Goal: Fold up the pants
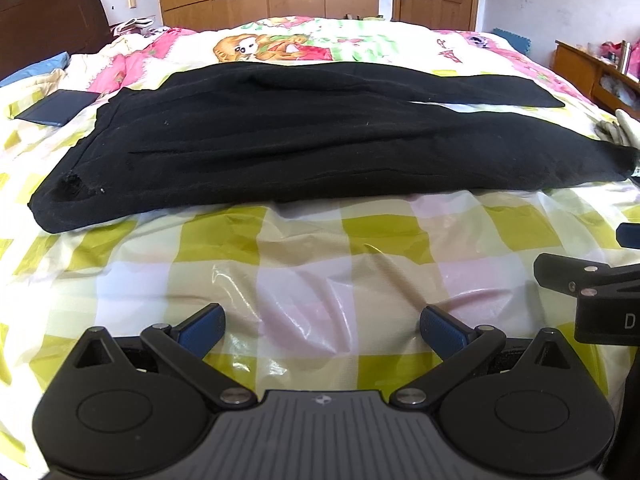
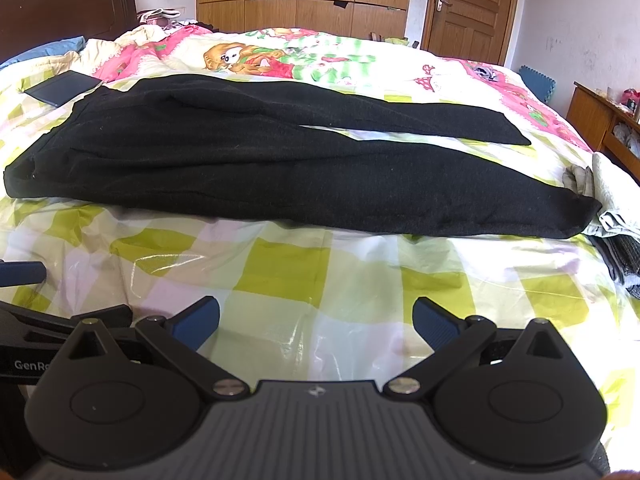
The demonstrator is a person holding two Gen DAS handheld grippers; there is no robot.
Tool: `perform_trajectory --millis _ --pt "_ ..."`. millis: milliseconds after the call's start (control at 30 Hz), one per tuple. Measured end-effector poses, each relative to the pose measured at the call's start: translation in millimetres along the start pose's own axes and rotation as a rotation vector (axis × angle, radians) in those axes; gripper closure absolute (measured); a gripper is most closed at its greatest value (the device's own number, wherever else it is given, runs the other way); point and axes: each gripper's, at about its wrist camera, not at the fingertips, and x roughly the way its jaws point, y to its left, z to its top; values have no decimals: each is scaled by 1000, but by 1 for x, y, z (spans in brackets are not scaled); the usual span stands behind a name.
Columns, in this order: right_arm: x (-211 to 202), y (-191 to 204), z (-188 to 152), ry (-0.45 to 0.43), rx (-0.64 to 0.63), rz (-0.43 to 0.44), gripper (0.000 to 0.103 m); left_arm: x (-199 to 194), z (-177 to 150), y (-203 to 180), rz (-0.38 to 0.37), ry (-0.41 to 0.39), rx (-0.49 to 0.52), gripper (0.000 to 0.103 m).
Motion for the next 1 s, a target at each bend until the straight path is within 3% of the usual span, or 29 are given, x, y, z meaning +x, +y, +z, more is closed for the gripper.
perform_trajectory --millis 433,1000 --pt "1 0 -1 1 4 3 1 3 0 5 -37 17 -25 0" --pt "1 -1 0 -5 6 4 1 5 -2 6 -15 46 -34 0"
